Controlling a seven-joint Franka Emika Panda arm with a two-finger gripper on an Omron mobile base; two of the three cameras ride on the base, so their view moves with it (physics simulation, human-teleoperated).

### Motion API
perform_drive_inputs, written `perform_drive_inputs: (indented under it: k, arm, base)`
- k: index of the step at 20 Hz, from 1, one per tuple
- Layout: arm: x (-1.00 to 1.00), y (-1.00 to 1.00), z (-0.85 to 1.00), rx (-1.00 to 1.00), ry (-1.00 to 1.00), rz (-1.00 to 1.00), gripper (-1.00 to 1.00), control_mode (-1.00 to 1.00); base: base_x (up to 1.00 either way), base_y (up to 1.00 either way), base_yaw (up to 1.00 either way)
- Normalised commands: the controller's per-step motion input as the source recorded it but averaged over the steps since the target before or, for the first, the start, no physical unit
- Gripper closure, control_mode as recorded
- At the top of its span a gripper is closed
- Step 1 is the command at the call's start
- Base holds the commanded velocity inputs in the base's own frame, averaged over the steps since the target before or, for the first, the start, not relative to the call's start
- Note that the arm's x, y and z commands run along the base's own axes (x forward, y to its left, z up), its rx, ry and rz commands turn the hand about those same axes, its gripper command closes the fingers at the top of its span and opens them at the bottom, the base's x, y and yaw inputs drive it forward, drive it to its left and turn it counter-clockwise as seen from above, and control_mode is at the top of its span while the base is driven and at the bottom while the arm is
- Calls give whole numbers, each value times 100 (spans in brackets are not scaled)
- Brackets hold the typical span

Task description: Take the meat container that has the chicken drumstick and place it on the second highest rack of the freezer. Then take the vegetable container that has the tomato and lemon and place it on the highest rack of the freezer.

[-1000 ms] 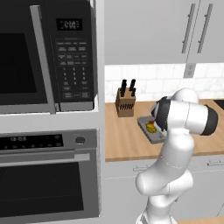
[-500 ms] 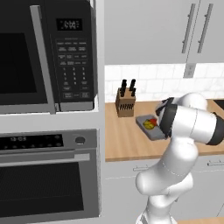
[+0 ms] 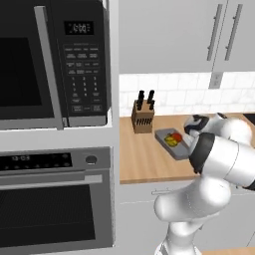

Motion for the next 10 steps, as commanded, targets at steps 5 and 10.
perform_drive_inputs:
  k: [5, 10]
  arm:
    - [-45, 0, 80, 3, -2, -1, 100, -100]
    - [-61, 1, 99, 1, -1, 0, 100, -100]
  base:
    - [0, 0, 0]
    - [0, 0, 0]
